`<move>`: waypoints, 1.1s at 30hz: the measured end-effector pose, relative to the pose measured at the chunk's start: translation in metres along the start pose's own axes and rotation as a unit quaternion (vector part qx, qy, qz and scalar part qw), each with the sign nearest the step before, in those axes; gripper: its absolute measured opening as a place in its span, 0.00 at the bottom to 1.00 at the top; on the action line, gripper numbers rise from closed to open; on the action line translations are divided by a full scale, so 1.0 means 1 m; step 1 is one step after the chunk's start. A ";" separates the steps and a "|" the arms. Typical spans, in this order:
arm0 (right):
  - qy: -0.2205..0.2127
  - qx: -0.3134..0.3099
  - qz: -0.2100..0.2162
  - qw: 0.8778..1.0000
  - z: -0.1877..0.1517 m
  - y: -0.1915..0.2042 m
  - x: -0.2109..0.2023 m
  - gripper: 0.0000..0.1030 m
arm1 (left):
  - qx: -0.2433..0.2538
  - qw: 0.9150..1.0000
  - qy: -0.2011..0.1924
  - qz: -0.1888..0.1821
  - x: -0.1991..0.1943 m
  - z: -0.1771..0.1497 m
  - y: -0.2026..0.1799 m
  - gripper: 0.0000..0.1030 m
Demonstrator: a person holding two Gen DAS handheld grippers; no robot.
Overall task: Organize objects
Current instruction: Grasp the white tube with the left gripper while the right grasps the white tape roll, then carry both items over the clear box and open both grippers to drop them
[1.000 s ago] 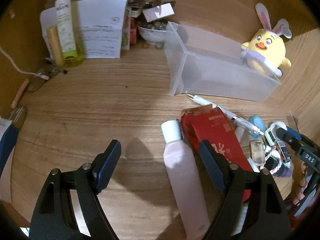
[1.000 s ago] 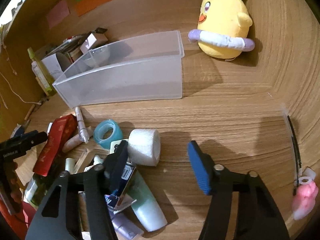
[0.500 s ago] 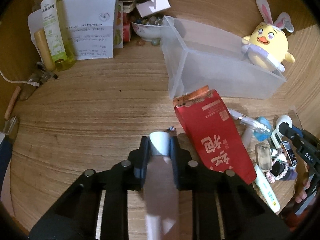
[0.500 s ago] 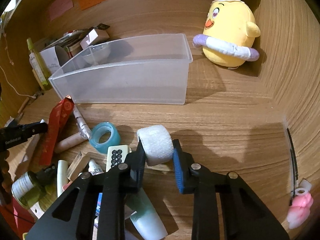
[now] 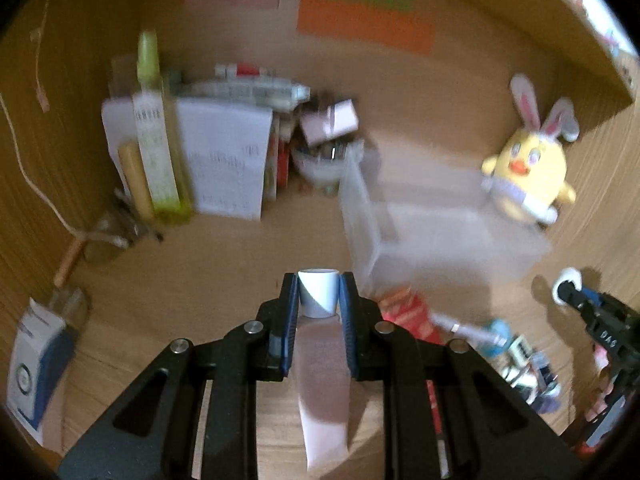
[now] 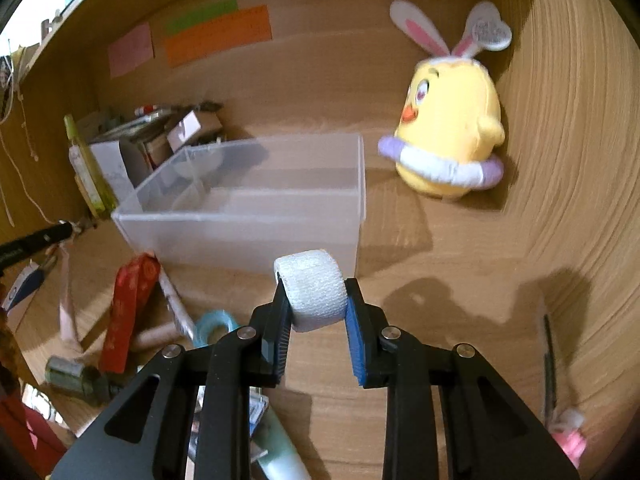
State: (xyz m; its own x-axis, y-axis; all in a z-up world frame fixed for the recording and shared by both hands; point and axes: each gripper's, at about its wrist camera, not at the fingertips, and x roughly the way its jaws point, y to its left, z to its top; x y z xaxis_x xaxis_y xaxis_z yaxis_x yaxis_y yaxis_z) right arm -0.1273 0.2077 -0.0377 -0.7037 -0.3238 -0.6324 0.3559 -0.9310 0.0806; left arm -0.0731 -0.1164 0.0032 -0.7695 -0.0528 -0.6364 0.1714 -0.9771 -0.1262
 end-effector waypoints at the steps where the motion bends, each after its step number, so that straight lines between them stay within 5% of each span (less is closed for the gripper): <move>1: -0.006 -0.002 0.001 1.000 0.005 0.000 -0.002 0.22 | 0.002 1.000 -0.013 0.000 -0.006 0.005 -0.001 0.19; 12: -0.068 -0.015 0.023 0.997 0.060 0.006 -0.017 0.22 | 0.019 0.993 -0.114 -0.013 -0.060 0.065 -0.025 0.19; 26: -0.036 -0.034 0.039 0.998 0.097 0.012 0.028 0.22 | 0.056 0.991 -0.106 -0.054 -0.019 0.104 -0.093 0.19; 33: 0.006 -0.059 0.046 0.997 0.099 0.024 0.064 0.22 | 0.074 0.995 -0.035 -0.065 0.039 0.102 -0.115 0.19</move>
State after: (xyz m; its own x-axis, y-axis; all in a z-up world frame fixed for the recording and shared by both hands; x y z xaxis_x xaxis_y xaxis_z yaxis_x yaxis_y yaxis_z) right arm -0.2247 0.1479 0.0004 -0.6575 -0.4036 -0.6362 0.4882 -0.8714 0.0483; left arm -0.1851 -0.0267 0.0705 -0.8206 0.0678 -0.5674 -0.0213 -0.9959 -0.0881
